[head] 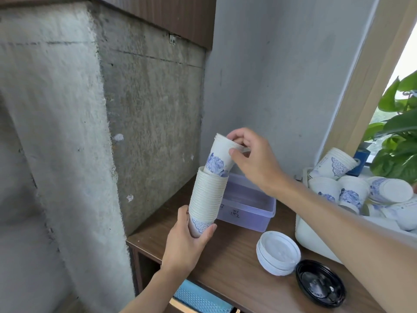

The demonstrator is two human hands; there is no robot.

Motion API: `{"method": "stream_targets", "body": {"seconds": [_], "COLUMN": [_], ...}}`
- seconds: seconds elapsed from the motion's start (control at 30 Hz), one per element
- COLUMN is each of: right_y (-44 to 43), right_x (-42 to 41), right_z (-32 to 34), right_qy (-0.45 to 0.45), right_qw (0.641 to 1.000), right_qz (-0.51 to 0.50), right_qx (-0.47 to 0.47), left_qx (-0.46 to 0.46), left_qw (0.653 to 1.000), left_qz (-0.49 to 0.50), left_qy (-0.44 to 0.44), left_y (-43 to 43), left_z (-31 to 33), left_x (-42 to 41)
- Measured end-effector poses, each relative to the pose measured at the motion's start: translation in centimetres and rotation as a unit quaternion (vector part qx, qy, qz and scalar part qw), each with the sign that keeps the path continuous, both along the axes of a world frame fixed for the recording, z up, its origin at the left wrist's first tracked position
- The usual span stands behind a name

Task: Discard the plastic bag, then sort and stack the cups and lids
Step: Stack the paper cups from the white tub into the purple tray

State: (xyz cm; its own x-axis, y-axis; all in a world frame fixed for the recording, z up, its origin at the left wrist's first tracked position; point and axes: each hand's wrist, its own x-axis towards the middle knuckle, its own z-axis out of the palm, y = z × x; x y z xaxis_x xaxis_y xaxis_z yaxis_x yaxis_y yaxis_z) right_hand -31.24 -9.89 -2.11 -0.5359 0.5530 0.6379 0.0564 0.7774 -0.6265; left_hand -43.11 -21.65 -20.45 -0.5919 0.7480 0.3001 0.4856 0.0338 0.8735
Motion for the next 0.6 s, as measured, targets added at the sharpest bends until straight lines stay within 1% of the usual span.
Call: {"method": "stream_targets", "body": {"seconds": [0.13,0.17,0.23,0.33,0.37,0.53,0.6], "right_y": [-0.7,-0.7,-0.7,-0.8,-0.9,-1.8,-2.3], "right_x": [0.1,0.0,-0.3,-0.6,-0.7,-1.3,-1.2], "right_z": [-0.4,-0.7,-1.4,-2.8,-3.2,-4.5,-5.0], "right_qy": [-0.078,-0.085,-0.092,-0.126,-0.123,-0.052,-0.054], "right_qw": [0.997,0.996,0.995,0.987,0.986,0.975,0.965], "right_qz": [0.022,0.017,0.000,0.002,0.005,0.031,0.052], "right_qx": [-0.002,-0.010,-0.048,-0.102,-0.116,-0.215,-0.250], "left_qx": [0.002,0.003,0.009,0.015,0.017,0.026,0.034], "left_qw": [1.000,1.000,1.000,1.000,1.000,1.000,0.999], "left_qz": [0.000,0.001,0.002,-0.001,-0.002,-0.011,-0.013], "left_qy": [0.004,0.004,0.006,0.010,0.008,0.001,0.001], "left_y": [0.0,0.0,-0.1,-0.2,-0.2,-0.1,-0.2], "left_z": [0.0,0.1,0.2,0.2,0.2,0.0,0.1], "left_x": [0.0,0.0,0.1,0.1,0.0,-0.1,0.0]}}
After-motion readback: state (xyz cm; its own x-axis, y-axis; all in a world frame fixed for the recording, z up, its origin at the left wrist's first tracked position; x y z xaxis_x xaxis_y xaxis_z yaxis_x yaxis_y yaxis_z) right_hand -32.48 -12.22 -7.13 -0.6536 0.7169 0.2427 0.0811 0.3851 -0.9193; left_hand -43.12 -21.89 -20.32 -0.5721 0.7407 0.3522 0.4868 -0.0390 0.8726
